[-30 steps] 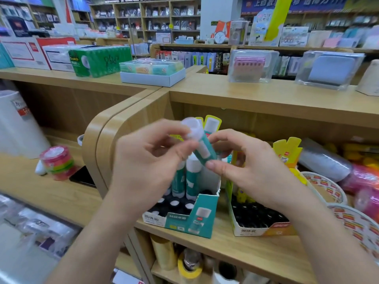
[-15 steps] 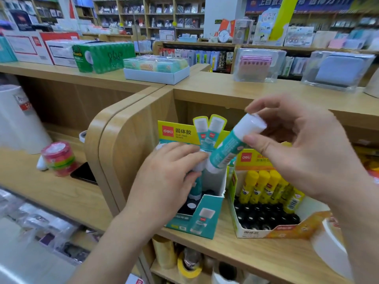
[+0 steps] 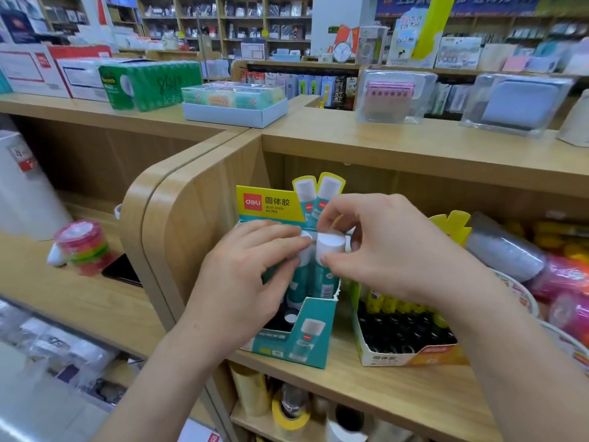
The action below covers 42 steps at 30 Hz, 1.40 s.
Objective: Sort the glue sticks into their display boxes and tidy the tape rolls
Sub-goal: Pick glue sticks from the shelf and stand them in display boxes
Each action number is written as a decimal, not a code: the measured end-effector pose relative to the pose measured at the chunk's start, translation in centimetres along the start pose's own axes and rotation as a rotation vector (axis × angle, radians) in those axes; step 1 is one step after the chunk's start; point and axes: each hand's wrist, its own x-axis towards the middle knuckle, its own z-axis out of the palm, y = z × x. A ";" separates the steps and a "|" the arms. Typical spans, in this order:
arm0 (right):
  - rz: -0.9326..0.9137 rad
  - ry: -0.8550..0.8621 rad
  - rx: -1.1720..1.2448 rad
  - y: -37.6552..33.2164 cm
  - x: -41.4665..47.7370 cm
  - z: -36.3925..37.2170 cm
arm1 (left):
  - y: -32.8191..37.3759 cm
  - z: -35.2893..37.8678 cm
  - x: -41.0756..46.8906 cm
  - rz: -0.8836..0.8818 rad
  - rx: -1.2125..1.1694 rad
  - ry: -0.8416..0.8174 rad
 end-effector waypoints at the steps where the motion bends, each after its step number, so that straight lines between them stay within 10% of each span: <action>1: 0.021 0.000 -0.009 -0.2 0.1 0.1 | 0.0 0.0 0.0 -0.001 -0.009 -0.008; 42: -0.059 0.019 -0.176 1.1 -6.1 3.7 | 4.5 -0.4 -2.7 0.029 -0.086 -0.147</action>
